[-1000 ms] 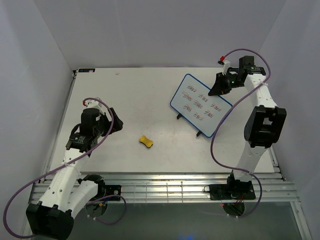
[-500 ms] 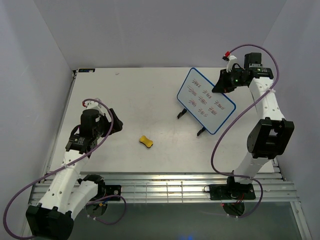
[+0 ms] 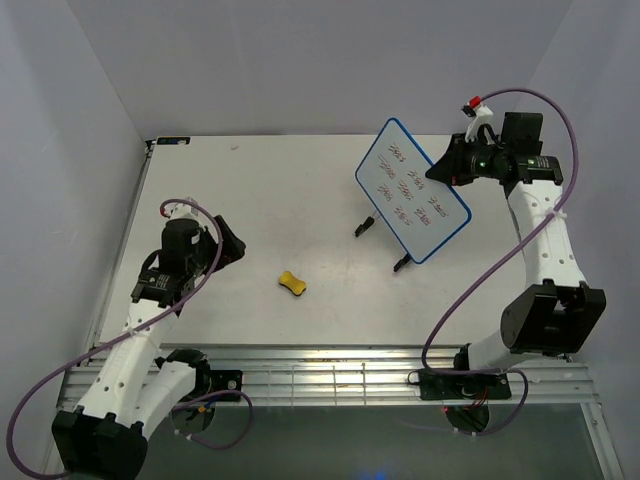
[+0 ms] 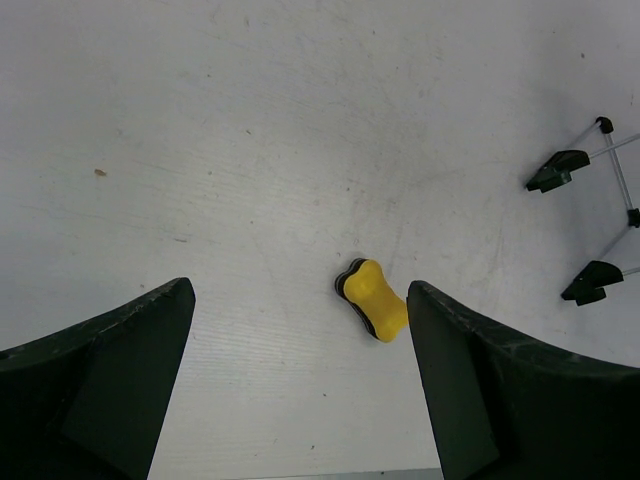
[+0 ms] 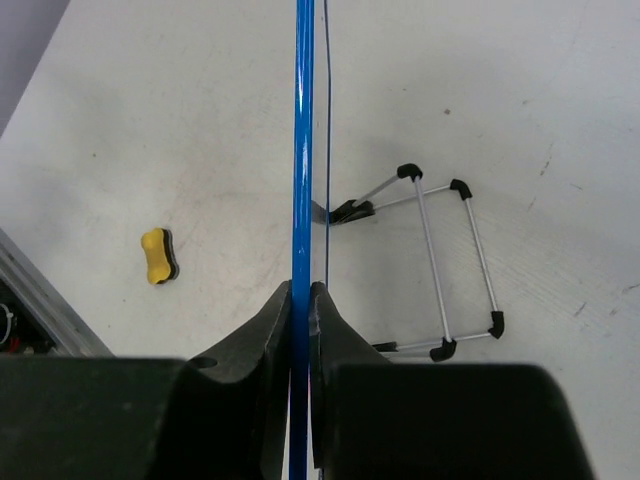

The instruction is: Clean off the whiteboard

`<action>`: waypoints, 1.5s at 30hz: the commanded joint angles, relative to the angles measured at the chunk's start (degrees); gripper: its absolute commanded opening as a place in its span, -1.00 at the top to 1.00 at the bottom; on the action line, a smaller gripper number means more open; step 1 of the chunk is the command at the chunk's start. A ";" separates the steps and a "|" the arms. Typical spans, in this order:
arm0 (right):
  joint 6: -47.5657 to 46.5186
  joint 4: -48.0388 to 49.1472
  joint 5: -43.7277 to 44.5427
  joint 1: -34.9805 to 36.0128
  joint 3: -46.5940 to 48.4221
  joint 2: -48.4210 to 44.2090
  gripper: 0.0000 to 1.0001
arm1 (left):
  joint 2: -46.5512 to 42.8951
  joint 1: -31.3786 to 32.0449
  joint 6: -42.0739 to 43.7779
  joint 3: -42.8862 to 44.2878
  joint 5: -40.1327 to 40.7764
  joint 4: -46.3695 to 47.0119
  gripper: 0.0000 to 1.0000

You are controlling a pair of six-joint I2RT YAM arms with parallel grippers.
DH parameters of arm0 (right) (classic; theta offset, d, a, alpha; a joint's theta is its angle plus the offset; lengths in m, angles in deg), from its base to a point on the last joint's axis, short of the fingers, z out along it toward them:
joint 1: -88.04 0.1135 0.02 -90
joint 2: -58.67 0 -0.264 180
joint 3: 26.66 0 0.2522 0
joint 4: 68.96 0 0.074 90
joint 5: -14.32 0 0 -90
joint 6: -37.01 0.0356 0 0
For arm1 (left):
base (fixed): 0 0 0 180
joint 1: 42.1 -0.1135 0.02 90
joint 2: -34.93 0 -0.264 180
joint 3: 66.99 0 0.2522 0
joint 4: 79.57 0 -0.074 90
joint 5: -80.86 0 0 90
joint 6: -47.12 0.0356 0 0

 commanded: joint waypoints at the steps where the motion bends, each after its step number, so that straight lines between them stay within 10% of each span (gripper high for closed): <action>1: 6.69 8.78 -3.15 1.66 -2.93 -5.17 0.85 | 2.26 0.18 -5.12 -1.12 -5.37 0.01 -0.96; 10: 15.23 18.11 13.25 16.25 -18.75 -14.66 0.85 | 7.16 5.69 -8.45 -0.34 -7.26 2.39 -0.96; 22: 17.52 22.86 24.88 25.84 -29.83 -19.14 0.85 | 23.79 33.65 -32.09 6.87 19.91 -6.84 -0.96; 45: 13.74 24.96 17.07 28.30 -37.57 -23.02 0.85 | 47.70 36.57 -51.00 15.31 28.87 -7.72 -0.54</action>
